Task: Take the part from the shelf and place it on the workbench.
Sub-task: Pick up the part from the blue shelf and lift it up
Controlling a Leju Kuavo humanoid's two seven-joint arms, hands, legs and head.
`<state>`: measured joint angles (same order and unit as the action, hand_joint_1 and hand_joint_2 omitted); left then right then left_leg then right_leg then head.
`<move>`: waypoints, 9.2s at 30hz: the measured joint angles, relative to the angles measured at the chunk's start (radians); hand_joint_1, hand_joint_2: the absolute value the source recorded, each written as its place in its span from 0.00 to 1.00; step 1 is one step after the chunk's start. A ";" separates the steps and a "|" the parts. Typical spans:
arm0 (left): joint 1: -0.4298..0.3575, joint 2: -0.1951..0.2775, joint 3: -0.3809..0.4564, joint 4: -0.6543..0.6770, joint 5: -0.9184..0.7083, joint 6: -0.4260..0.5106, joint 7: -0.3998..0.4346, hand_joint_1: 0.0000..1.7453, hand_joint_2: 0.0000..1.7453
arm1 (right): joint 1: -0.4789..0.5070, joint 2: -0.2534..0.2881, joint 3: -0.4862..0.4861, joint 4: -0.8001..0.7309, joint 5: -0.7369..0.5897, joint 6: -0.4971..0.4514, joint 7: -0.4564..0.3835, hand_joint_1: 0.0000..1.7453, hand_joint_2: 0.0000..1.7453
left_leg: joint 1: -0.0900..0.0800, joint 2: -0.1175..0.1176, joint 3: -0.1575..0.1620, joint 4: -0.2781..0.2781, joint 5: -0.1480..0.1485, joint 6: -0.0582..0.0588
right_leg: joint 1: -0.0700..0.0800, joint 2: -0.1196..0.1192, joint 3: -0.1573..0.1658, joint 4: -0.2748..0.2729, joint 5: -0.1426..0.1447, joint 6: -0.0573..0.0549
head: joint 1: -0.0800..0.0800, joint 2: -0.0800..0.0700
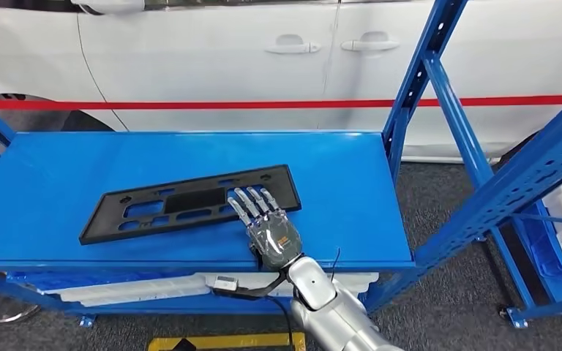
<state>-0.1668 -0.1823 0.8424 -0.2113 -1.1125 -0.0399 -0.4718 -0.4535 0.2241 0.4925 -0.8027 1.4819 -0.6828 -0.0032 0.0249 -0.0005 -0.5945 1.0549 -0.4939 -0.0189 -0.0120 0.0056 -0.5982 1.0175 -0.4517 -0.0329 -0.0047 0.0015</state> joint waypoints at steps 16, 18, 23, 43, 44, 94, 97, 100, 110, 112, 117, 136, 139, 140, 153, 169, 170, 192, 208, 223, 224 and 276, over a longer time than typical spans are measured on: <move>-0.003 0.002 -0.015 0.000 0.005 -0.014 0.009 0.00 0.00 | -0.035 0.060 0.030 -0.009 0.014 0.000 -0.024 0.00 1.00 | 0.002 -0.003 0.001 -0.033 0.041 0.036 | 0.003 -0.002 -0.038 0.101 -0.072 0.034 | 0.000 0.000; -0.005 0.002 -0.015 0.000 0.005 -0.015 0.010 0.00 0.00 | -0.039 0.062 0.038 -0.003 0.017 0.000 -0.016 0.00 1.00 | 0.000 -0.002 0.001 -0.033 0.040 0.043 | 0.002 -0.002 -0.099 0.229 -0.131 0.038 | 0.000 0.000; -0.005 0.000 -0.017 0.000 0.005 -0.018 0.011 0.00 0.00 | -0.047 0.066 0.055 0.016 0.020 0.000 -0.006 0.00 1.00 | -0.005 -0.005 0.005 -0.033 0.038 0.043 | 0.009 -0.002 -0.070 0.150 -0.044 0.017 | 0.000 0.000; -0.004 0.002 -0.023 0.000 0.018 0.001 0.015 0.00 0.00 | -0.077 0.081 0.070 0.065 -0.004 0.000 0.005 0.00 1.00 | -0.003 -0.007 -0.009 -0.030 0.048 0.013 | 0.011 0.000 0.007 0.017 -0.023 0.016 | 0.001 0.000; -0.004 0.001 -0.023 0.000 0.018 0.002 0.015 0.00 0.00 | -0.077 0.081 0.070 0.065 -0.004 0.000 0.005 0.00 1.00 | -0.002 -0.006 -0.008 -0.034 0.051 0.019 | 0.009 0.000 0.007 0.019 -0.026 0.021 | 0.001 0.000; -0.014 -0.003 -0.041 0.000 0.022 0.004 0.007 0.00 0.00 | -0.120 0.081 0.100 0.198 0.037 0.000 0.095 0.00 1.00 | 0.002 -0.003 -0.032 0.126 -0.088 -0.009 | 0.008 -0.003 -0.022 -0.001 0.019 -0.018 | 0.000 0.000; -0.011 -0.002 -0.041 0.000 0.023 0.005 0.007 0.00 0.00 | -0.122 0.080 0.100 0.219 0.037 0.000 0.099 0.00 1.00 | 0.003 -0.003 -0.094 0.212 -0.084 -0.013 | 0.011 -0.001 -0.019 0.006 0.011 -0.021 | 0.000 0.000; -0.014 -0.001 -0.041 0.000 0.024 0.007 0.007 0.00 0.00 | -0.128 0.080 0.100 0.228 0.038 0.000 0.100 0.00 1.00 | 0.000 -0.003 -0.024 0.037 0.018 -0.005 | 0.013 0.002 -0.015 0.018 0.000 -0.013 | 0.000 0.000; -0.015 0.000 -0.048 0.000 0.026 0.013 0.005 0.00 0.00 | -0.137 0.076 0.100 0.243 0.040 0.000 0.111 1.00 1.00 | 0.001 -0.001 0.017 -0.056 0.049 0.044 | 0.008 0.000 -0.111 0.232 -0.118 0.032 | 0.001 0.000; -0.014 0.000 -0.049 0.000 0.027 0.015 0.005 0.00 0.00 | -0.135 0.072 0.100 0.248 0.034 0.000 0.107 1.00 1.00 | 0.001 -0.001 0.017 -0.055 0.048 0.043 | 0.003 0.000 -0.140 0.285 -0.120 0.036 | 0.001 0.000; -0.015 0.000 -0.057 0.000 0.029 0.017 0.005 0.00 0.00 | -0.138 0.069 0.100 0.250 0.030 0.000 0.097 1.00 1.00 | 0.000 -0.004 0.023 -0.049 0.037 0.026 | 0.004 0.000 -0.021 0.030 0.002 0.025 | 0.001 0.000; -0.014 0.001 -0.065 0.000 0.034 0.022 0.001 0.00 0.00 | -0.126 0.063 0.096 0.232 0.022 0.000 0.088 1.00 1.00 | -0.007 -0.004 0.015 -0.052 0.045 0.028 | 0.015 0.005 -0.011 0.018 -0.006 0.012 | 0.000 0.000; -0.015 0.001 -0.065 0.000 0.037 0.022 0.000 0.00 0.00 | -0.118 0.059 0.081 0.218 0.004 0.000 0.068 1.00 1.00 | -0.001 0.000 0.020 -0.064 0.053 0.043 | 0.011 0.002 -0.055 0.119 -0.070 0.026 | 0.000 0.000; -0.015 0.001 -0.066 0.000 0.037 0.022 0.000 0.00 0.00 | -0.113 0.056 0.074 0.213 -0.008 0.000 0.056 1.00 1.00 | 0.000 0.000 0.020 -0.065 0.053 0.046 | 0.009 0.001 -0.086 0.184 -0.102 0.030 | 0.000 0.000; 0.009 0.003 -0.065 0.000 0.088 0.028 -0.042 0.00 0.00 | -0.030 0.061 -0.016 -0.093 -0.574 0.018 -0.252 1.00 1.00 | 0.002 -0.004 0.000 -0.010 0.004 -0.003 | -0.003 -0.002 -0.017 0.011 0.002 0.001 | 0.000 0.000; 0.039 0.018 -0.061 0.000 0.115 0.028 -0.083 0.00 0.00 | 0.049 -0.013 0.094 -0.516 -0.958 0.151 -0.321 1.00 1.00 | 0.004 -0.005 0.011 -0.051 0.045 0.035 | 0.005 -0.001 -0.041 0.089 -0.061 0.032 | 0.001 0.000; 0.039 0.018 -0.061 0.000 0.115 0.028 -0.084 0.00 0.00 | 0.051 -0.017 0.098 -0.526 -0.963 0.153 -0.323 1.00 1.00 | 0.002 -0.004 0.011 -0.052 0.045 0.039 | 0.003 -0.001 -0.067 0.147 -0.093 0.035 | 0.001 0.000; 0.057 0.028 -0.036 0.000 0.137 0.011 -0.087 0.00 1.00 | 0.098 -0.056 0.200 -0.640 -1.046 0.221 -0.350 1.00 1.00 | -0.003 -0.005 -0.025 0.038 0.017 -0.004 | 0.009 -0.002 0.003 0.016 -0.017 -0.009 | 0.000 0.000; 0.053 0.023 -0.033 0.000 0.142 0.005 -0.085 0.00 1.00 | 0.082 -0.074 0.203 -0.623 -1.060 0.239 -0.332 1.00 1.00 | -0.005 -0.006 0.013 -0.053 0.049 0.036 | 0.005 -0.002 -0.013 0.064 -0.028 0.019 | 0.001 0.000; 0.052 0.021 -0.021 0.000 0.146 0.018 -0.075 0.00 1.00 | 0.085 -0.074 0.203 -0.616 -1.054 0.239 -0.333 1.00 1.00 | -0.002 -0.004 -0.015 0.017 0.027 -0.004 | 0.008 -0.004 0.017 0.014 -0.027 -0.006 | 0.000 0.000; 0.051 0.021 -0.020 0.000 0.146 0.019 -0.075 0.00 1.00 | 0.085 -0.074 0.203 -0.616 -1.054 0.239 -0.333 1.00 1.00 | -0.004 -0.004 0.005 -0.024 0.037 0.000 | 0.009 -0.003 0.016 0.016 -0.028 -0.001 | 0.000 0.000; 0.033 0.013 0.015 0.000 0.162 0.060 0.038 0.00 1.00 | 0.088 -0.064 0.211 -0.627 -1.047 0.219 -0.341 1.00 1.00 | -0.003 -0.003 -0.090 -0.018 0.092 -0.003 | 0.015 -0.009 0.087 -0.026 -0.048 -0.017 | 0.001 0.000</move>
<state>-0.1338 -0.1695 0.8571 -0.2113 -0.9506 0.0199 -0.4341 -0.3658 0.1599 0.7036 -1.4295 0.4350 -0.4635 -0.3441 0.0215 -0.0037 -0.6844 1.0366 -0.4019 -0.0216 0.0030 -0.0034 -0.5109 0.9912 -0.4994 -0.0504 -0.0036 0.0015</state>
